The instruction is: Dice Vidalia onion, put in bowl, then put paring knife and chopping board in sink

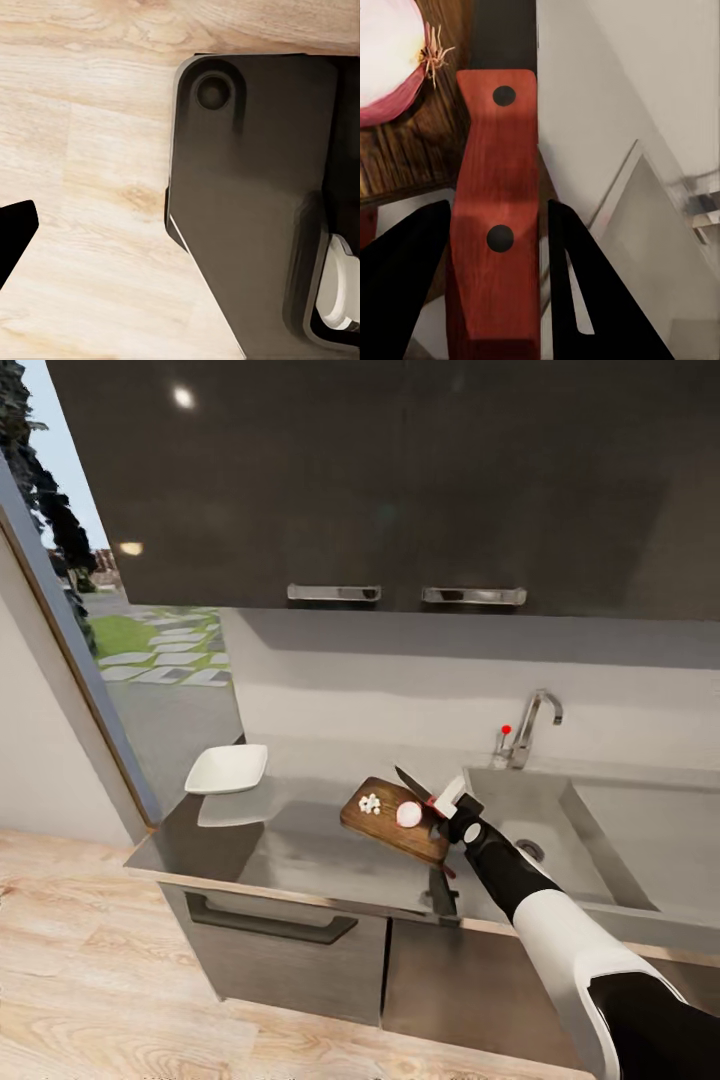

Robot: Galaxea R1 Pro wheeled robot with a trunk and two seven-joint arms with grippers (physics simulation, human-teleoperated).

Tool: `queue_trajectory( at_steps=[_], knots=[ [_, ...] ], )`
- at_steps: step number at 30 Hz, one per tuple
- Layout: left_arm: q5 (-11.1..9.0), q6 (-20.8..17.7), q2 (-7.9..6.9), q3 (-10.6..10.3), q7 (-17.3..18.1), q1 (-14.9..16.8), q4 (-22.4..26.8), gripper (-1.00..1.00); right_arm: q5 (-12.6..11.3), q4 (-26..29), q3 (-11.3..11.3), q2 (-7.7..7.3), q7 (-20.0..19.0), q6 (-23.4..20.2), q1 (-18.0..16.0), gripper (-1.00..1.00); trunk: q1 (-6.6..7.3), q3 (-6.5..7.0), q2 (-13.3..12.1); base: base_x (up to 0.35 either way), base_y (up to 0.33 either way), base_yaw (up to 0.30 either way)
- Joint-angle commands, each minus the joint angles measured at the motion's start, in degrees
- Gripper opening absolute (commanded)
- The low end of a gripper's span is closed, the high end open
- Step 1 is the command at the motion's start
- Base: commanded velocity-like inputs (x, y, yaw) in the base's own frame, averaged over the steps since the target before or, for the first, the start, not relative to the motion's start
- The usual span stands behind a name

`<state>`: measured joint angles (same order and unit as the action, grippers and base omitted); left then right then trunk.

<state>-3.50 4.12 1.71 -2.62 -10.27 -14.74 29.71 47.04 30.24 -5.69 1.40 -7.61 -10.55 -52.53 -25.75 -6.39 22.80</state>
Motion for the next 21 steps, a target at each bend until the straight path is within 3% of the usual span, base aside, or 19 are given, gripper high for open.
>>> queue_trajectory(
  at_steps=[1, 21],
  knots=[
    [-0.37, 0.1, -0.03, -0.28, -0.36, -0.02, 0.09, 1.0, 0.6, 0.08, -0.1, 0.0, -0.3, -0.34, -0.03, -1.0, -0.03, -0.19, 0.12, -0.001, -0.018, 0.045],
    [-0.46, 0.12, -0.03, -0.28, -0.36, -0.02, 0.08, 1.0, 0.6, 0.54, 0.12, -0.02, -0.31, -0.37, -0.03, -1.0, -0.03, -0.98, 0.12, -0.003, 0.0, 0.027]
  ],
)
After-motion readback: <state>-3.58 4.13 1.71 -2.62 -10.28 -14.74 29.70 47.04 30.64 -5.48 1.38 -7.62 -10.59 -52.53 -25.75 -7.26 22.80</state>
